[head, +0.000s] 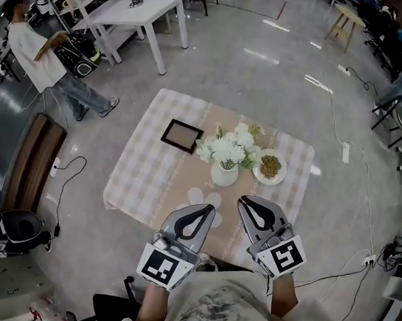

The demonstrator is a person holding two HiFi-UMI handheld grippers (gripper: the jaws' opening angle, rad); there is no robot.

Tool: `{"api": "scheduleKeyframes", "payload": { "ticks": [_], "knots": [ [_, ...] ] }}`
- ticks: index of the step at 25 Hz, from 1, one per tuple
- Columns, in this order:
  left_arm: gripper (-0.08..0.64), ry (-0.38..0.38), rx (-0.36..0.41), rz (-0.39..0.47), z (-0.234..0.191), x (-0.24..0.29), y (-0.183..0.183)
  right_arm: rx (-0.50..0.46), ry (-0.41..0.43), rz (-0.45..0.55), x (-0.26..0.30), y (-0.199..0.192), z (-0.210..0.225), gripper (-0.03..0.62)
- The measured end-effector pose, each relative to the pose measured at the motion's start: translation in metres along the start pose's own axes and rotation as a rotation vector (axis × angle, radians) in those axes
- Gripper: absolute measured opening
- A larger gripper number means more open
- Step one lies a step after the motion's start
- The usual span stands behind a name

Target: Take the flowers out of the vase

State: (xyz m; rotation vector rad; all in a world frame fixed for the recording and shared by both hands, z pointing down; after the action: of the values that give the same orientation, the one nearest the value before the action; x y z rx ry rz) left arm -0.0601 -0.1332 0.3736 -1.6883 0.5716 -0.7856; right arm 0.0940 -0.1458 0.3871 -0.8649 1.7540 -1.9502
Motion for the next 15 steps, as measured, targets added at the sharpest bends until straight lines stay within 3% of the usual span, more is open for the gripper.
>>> {"api": "scheduleKeyframes", "payload": {
  "ticks": [3,5,15],
  "knots": [
    [0.008,-0.005,-0.001,-0.001,-0.003,0.005,-0.001,0.000,-0.003,-0.007,0.006,-0.003,0.005,0.020],
    [0.008,-0.008,-0.002,-0.003,-0.004,0.007,-0.001,0.002,-0.005,-0.014,0.009,-0.005,0.007,0.066],
    [0.008,-0.005,-0.014,-0.012,-0.011,0.015,-0.004,0.015,-0.005,-0.039,0.022,-0.019,0.017,0.103]
  ]
}}
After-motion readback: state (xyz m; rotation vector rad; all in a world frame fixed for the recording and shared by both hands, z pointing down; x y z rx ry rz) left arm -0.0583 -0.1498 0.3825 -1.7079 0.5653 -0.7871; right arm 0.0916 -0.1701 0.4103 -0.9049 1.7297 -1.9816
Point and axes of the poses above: the fingertips, and each gripper's own axes: x forward along the fingers, z to its right, y out of its top, the point moved 7 cm from there along -x, backward along the fingers, and after that the axes turned 5 degrees about y, right-handed, at the moved point
